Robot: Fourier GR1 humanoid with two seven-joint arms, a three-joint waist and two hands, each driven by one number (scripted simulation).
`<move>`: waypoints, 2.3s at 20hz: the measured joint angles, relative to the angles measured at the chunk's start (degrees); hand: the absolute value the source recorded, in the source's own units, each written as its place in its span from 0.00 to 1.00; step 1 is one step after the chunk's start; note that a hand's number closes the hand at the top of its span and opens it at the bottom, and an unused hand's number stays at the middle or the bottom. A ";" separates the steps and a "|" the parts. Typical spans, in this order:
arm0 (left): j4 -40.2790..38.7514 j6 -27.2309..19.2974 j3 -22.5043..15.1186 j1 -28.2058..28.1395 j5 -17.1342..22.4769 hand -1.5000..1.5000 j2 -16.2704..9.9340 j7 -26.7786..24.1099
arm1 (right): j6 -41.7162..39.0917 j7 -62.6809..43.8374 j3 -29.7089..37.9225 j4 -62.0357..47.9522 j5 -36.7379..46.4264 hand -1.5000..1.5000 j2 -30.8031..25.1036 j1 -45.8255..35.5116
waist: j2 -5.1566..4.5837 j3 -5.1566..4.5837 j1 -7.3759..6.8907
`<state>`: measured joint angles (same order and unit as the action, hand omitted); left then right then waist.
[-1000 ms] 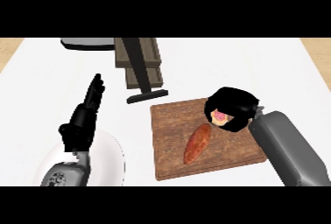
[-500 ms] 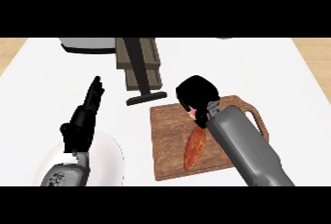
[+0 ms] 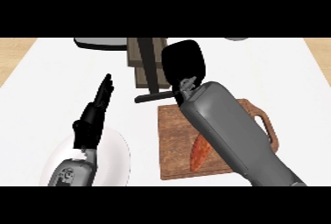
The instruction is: Pick the cupcake from the cutting board and place it in the tiered basket
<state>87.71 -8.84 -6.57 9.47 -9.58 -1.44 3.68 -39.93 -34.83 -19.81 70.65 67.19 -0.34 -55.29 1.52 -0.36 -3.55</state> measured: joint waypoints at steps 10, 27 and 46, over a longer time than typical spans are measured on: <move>-1.40 -0.59 -0.81 1.64 -0.52 0.50 0.86 0.09 | -0.76 -18.64 5.95 1.72 -11.67 1.00 -0.36 -24.95 | -0.19 -0.02 -1.30; -1.95 -0.73 0.58 3.02 0.19 0.50 0.30 -0.63 | 8.59 -29.00 20.35 -24.20 -24.13 1.00 -0.35 -58.06 | -1.57 -0.07 -0.37; 0.51 -0.52 0.77 0.85 0.17 0.50 -0.20 -0.98 | 21.57 -21.08 21.49 -49.10 -15.37 0.00 -1.76 -61.77 | -2.31 0.11 0.75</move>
<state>88.22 -9.36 -5.81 10.32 -9.40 -1.63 2.70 -18.37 -55.91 1.68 21.55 51.83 -2.09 -117.06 -0.79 -0.25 -2.80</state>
